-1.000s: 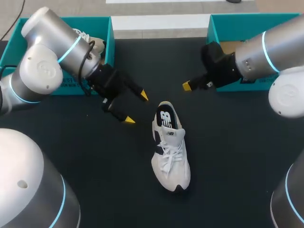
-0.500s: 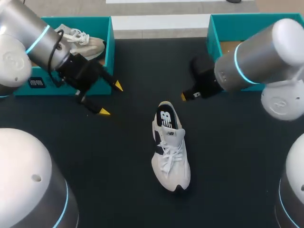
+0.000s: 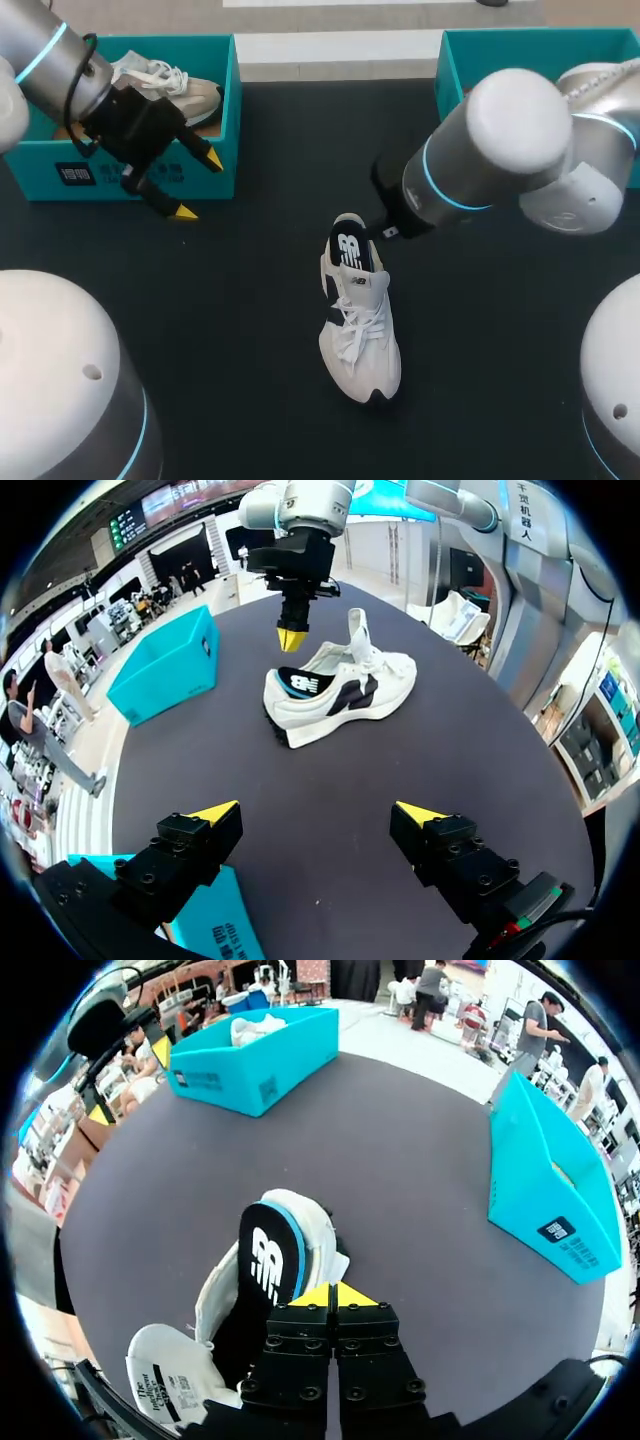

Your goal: Take the shoe out of the shoebox, open the shoe tongue, remove and reinsert the insole, then place the shoe into the shoebox

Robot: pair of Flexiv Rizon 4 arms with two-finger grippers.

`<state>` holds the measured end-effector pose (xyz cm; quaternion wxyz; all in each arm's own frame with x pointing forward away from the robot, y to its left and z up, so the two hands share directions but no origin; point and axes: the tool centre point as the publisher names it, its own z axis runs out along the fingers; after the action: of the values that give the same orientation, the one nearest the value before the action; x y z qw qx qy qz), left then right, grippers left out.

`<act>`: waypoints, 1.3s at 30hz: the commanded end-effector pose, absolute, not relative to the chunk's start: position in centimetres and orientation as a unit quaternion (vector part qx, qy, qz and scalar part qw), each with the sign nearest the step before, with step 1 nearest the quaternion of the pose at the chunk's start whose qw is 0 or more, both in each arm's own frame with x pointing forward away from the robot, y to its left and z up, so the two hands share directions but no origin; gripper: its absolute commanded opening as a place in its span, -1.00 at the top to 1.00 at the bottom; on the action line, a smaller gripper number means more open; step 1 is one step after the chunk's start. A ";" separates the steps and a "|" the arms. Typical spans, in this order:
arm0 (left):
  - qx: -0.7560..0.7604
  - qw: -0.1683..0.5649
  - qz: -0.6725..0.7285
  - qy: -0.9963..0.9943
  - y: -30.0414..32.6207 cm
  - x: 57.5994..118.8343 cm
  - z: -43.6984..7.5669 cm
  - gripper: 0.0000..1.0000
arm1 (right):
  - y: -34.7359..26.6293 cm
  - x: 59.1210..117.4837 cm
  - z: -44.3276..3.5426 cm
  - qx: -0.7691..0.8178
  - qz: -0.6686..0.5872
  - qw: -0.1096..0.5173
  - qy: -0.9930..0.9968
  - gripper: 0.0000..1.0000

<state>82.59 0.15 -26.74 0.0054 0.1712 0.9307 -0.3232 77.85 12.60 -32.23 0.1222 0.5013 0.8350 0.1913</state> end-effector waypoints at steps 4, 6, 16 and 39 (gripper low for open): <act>0.165 0.006 -0.310 0.937 1.5 83.5 -25.9 -1.00 | 12.1 76.8 -32.9 0.536 0.121 0.205 0.810 1.00; 0.158 0.007 -0.309 0.938 2.1 83.8 -25.7 -1.00 | 11.9 76.8 -32.8 0.541 0.125 0.202 0.807 1.00; 0.152 0.008 -0.307 0.940 2.5 83.9 -25.7 -1.00 | 11.9 76.8 -32.8 0.541 0.125 0.202 0.807 1.00; 0.152 0.008 -0.307 0.940 2.5 83.9 -25.7 -1.00 | 16.0 74.7 -30.8 0.631 0.065 0.125 0.763 1.00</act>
<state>84.06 2.49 -25.79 0.0081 0.1517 0.9392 -0.3079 74.25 14.84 -29.20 0.1257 0.6287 0.7643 0.0693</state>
